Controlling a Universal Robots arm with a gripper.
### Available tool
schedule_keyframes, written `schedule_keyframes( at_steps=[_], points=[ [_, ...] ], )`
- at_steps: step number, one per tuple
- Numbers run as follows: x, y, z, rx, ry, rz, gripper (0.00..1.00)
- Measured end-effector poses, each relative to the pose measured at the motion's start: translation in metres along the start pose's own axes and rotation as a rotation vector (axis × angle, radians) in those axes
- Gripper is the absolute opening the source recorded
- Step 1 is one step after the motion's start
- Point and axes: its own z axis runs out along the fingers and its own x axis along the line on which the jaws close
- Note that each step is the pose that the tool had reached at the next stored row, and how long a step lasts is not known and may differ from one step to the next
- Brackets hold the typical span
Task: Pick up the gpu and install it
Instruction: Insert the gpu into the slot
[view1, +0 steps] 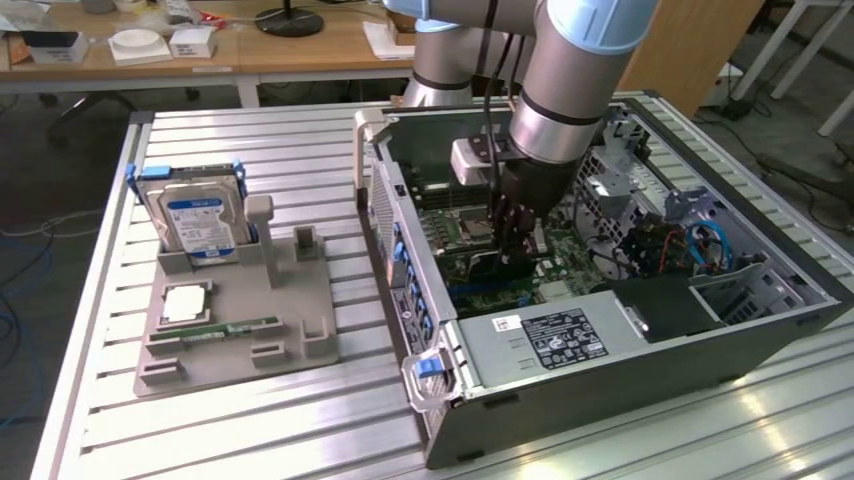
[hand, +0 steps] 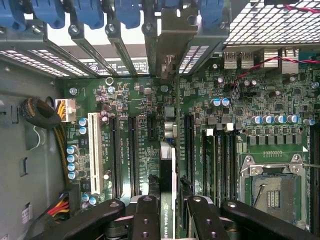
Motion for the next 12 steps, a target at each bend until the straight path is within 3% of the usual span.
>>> schedule_keyframes(
  at_steps=[12],
  points=[
    [-0.0003, 0.0002, -0.0010, 0.0000, 0.0000, 0.000, 0.26]
  ],
)
